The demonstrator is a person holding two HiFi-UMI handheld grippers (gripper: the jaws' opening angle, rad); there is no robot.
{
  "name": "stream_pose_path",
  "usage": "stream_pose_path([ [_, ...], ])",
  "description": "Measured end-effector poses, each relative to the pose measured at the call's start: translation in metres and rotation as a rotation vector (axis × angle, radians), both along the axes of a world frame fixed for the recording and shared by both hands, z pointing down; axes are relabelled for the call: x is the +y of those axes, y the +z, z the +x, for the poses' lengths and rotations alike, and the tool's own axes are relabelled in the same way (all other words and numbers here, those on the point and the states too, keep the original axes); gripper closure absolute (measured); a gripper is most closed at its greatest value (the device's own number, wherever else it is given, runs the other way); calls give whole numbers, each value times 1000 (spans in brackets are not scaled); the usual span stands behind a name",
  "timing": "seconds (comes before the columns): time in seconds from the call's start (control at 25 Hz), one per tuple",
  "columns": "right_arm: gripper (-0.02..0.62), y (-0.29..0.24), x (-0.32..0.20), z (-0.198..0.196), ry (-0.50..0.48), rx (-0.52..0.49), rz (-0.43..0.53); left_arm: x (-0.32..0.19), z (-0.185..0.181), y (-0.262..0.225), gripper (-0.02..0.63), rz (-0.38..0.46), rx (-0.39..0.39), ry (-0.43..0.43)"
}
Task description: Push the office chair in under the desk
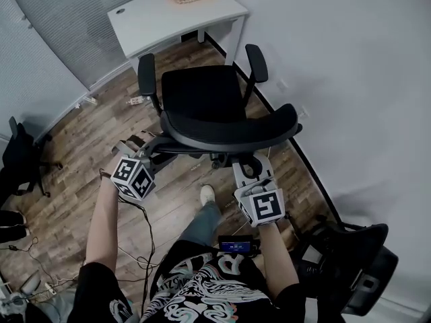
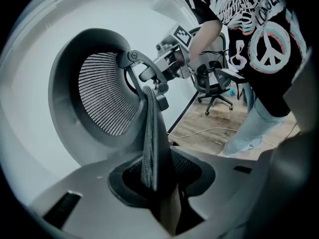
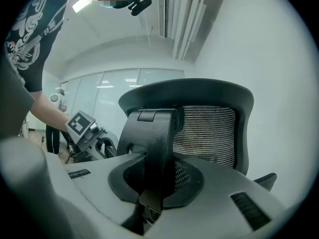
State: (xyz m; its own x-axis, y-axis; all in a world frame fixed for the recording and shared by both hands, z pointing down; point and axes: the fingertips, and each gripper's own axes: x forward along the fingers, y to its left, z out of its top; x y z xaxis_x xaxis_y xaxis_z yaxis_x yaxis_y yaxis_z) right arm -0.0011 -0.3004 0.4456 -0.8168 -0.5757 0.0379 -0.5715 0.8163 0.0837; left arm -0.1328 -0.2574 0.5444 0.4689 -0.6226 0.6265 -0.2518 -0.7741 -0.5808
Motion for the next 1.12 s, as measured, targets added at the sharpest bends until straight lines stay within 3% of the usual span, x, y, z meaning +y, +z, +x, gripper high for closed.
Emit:
stream_pose_path([
  [1.12,558,-1,-4,-2,23,-21,11,-4,-4,0,460,1,4,8],
])
